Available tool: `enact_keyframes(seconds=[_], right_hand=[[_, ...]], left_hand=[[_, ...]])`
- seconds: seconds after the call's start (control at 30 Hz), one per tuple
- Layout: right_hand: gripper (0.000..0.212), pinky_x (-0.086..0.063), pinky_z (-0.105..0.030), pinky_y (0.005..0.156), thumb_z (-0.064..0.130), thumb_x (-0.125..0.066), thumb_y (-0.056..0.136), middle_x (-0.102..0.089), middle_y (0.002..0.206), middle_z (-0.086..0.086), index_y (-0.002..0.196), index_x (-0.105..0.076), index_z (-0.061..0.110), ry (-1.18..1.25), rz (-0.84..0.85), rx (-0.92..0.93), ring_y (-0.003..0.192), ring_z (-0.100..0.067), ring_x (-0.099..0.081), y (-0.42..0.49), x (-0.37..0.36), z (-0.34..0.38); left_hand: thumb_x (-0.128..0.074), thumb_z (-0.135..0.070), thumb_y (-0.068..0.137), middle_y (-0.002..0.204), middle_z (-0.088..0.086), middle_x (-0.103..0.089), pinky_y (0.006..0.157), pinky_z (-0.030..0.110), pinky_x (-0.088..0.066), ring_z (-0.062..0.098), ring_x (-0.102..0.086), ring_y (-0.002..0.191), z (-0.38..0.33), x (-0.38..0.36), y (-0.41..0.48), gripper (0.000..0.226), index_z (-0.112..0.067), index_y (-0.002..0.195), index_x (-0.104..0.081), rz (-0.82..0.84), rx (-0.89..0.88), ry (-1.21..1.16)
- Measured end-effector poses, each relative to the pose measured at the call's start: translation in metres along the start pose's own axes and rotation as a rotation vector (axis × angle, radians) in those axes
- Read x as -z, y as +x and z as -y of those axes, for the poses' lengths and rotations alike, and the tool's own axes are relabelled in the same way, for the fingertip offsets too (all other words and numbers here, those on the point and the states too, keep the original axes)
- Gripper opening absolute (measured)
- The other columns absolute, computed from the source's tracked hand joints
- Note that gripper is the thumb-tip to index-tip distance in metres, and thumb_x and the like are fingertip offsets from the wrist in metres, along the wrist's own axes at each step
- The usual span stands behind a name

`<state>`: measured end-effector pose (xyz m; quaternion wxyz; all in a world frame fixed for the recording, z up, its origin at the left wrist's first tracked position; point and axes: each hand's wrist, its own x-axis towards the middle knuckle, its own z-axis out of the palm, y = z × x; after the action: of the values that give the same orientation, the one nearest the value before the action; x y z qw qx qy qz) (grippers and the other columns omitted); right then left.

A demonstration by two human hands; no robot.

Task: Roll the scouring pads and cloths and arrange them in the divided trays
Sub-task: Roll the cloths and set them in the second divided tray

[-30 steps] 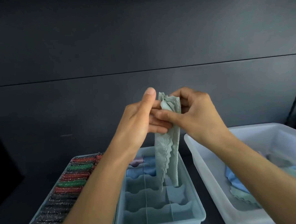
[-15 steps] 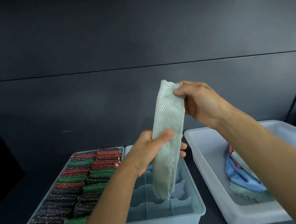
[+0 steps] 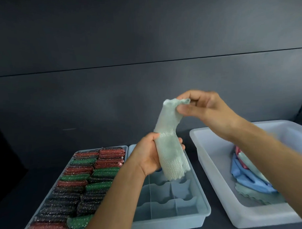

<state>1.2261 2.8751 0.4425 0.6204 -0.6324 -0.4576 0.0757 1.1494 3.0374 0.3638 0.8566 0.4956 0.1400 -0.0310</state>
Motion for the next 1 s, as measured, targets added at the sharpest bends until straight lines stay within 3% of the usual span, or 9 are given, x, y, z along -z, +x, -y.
enact_keyframes(seconds=[0.1, 0.2, 0.33, 0.47, 0.6, 0.73, 0.8, 0.87, 1.0], right_hand=[[0.012, -0.056, -0.037, 0.079, -0.001, -0.067, 0.084, -0.074, 0.090, -0.010, 0.093, -0.071, 0.004, -0.072, 0.091, -0.007, 0.084, -0.025, -0.069, -0.017, -0.012, -0.012], [0.015, -0.056, -0.045, 0.083, 0.002, -0.069, 0.084, -0.075, 0.096, -0.005, 0.092, -0.075, 0.013, -0.210, 0.177, -0.016, 0.098, -0.030, -0.068, -0.030, -0.018, -0.024], [0.030, -0.043, -0.029, 0.105, -0.008, -0.066, 0.080, -0.073, 0.106, 0.011, 0.093, -0.075, 0.018, -0.326, 0.217, 0.036, 0.119, -0.003, -0.057, -0.039, -0.022, -0.042], [0.075, -0.038, -0.031, 0.107, 0.003, -0.042, 0.066, -0.045, 0.145, 0.010, 0.137, -0.048, 0.026, -0.842, 0.241, 0.226, 0.132, -0.006, -0.040, -0.035, -0.017, -0.063], [0.084, -0.035, -0.030, 0.101, 0.010, -0.068, 0.072, -0.030, 0.154, -0.001, 0.146, -0.033, 0.026, -1.195, 0.169, 0.430, 0.136, -0.020, -0.035, -0.028, -0.013, -0.082], [0.030, -0.046, -0.037, 0.092, 0.014, -0.075, 0.078, -0.060, 0.131, -0.001, 0.107, -0.070, 0.023, -0.813, 0.014, 0.523, 0.124, -0.021, -0.050, -0.023, -0.026, -0.086], [0.027, -0.052, -0.031, 0.077, -0.004, -0.074, 0.074, -0.071, 0.102, -0.003, 0.088, -0.074, 0.019, -0.286, -0.105, 0.182, 0.095, -0.015, -0.062, -0.022, -0.032, -0.074], [0.017, -0.053, -0.038, 0.070, -0.005, -0.072, 0.078, -0.071, 0.085, -0.011, 0.085, -0.073, 0.010, 0.095, -0.147, -0.168, 0.077, -0.020, -0.063, -0.020, -0.032, -0.068], [0.019, -0.048, -0.050, 0.073, 0.012, -0.068, 0.086, -0.071, 0.094, -0.021, 0.099, -0.068, -0.002, 0.153, -0.153, -0.383, 0.081, -0.036, -0.065, -0.018, -0.027, -0.067]], left_hand=[[-0.027, -0.038, 0.098, 0.131, 0.030, -0.056, 0.104, 0.053, -0.041, 0.040, -0.057, 0.120, -0.008, 0.007, 0.005, 0.060, 0.006, 0.127, -0.056, -0.031, 0.003, -0.215], [-0.033, -0.062, 0.095, 0.113, 0.028, -0.068, 0.085, 0.050, -0.050, 0.035, -0.070, 0.096, -0.016, 0.011, 0.007, 0.077, 0.005, 0.124, -0.059, -0.036, 0.027, -0.246], [-0.038, -0.030, 0.102, 0.106, 0.017, -0.071, 0.077, 0.041, -0.053, 0.025, -0.071, 0.088, -0.025, 0.011, 0.010, 0.047, 0.003, 0.129, -0.058, -0.091, -0.012, -0.074], [-0.041, -0.016, 0.102, 0.096, 0.016, -0.072, 0.081, 0.040, -0.053, 0.025, -0.070, 0.087, -0.031, 0.014, 0.012, 0.033, 0.004, 0.123, -0.058, -0.167, -0.016, -0.042], [-0.044, -0.018, 0.102, 0.112, 0.019, -0.066, 0.097, 0.044, -0.048, 0.028, -0.064, 0.101, -0.026, 0.012, 0.012, 0.037, 0.005, 0.129, -0.054, -0.142, 0.013, -0.029], [-0.042, -0.019, 0.103, 0.099, 0.016, -0.067, 0.076, 0.040, -0.056, 0.026, -0.065, 0.090, -0.015, 0.008, 0.011, 0.031, 0.001, 0.119, -0.058, -0.127, 0.015, -0.043], [-0.043, -0.033, 0.102, 0.108, 0.014, -0.067, 0.074, 0.041, -0.058, 0.026, -0.065, 0.097, -0.008, 0.012, 0.014, 0.038, -0.003, 0.119, -0.059, -0.172, -0.041, 0.016], [-0.035, -0.063, 0.095, 0.123, 0.011, -0.067, 0.092, 0.045, -0.052, 0.026, -0.062, 0.113, -0.003, 0.020, 0.013, 0.067, -0.008, 0.125, -0.061, -0.178, -0.095, 0.130], [-0.045, -0.078, 0.076, 0.127, 0.013, -0.065, 0.102, 0.050, -0.046, 0.030, -0.060, 0.121, 0.002, 0.021, -0.001, 0.087, -0.012, 0.129, -0.060, 0.069, -0.163, 0.264]])
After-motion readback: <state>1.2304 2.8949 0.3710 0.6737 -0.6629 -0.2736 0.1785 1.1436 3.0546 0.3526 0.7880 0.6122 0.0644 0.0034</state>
